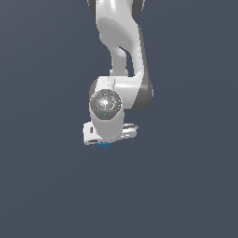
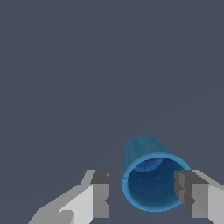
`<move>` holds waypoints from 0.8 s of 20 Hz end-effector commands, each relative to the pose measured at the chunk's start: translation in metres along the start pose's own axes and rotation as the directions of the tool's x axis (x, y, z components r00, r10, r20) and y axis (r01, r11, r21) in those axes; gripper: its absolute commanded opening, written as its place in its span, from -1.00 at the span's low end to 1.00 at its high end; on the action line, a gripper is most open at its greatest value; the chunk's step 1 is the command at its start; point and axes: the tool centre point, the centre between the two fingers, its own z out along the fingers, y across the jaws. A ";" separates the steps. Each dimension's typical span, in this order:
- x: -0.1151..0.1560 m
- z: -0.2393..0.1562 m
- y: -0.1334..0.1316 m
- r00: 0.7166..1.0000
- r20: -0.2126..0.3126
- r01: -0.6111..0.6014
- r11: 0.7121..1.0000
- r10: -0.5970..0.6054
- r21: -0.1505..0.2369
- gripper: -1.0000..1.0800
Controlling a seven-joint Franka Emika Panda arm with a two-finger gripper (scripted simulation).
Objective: Pick up the object and move it to a goal position.
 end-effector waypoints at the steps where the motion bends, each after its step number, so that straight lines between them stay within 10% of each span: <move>1: 0.003 0.004 0.007 0.999 0.035 0.022 1.000 -0.022 0.001 0.23; 16: 0.007 0.027 0.046 0.961 0.236 0.136 0.990 -0.141 0.036 0.23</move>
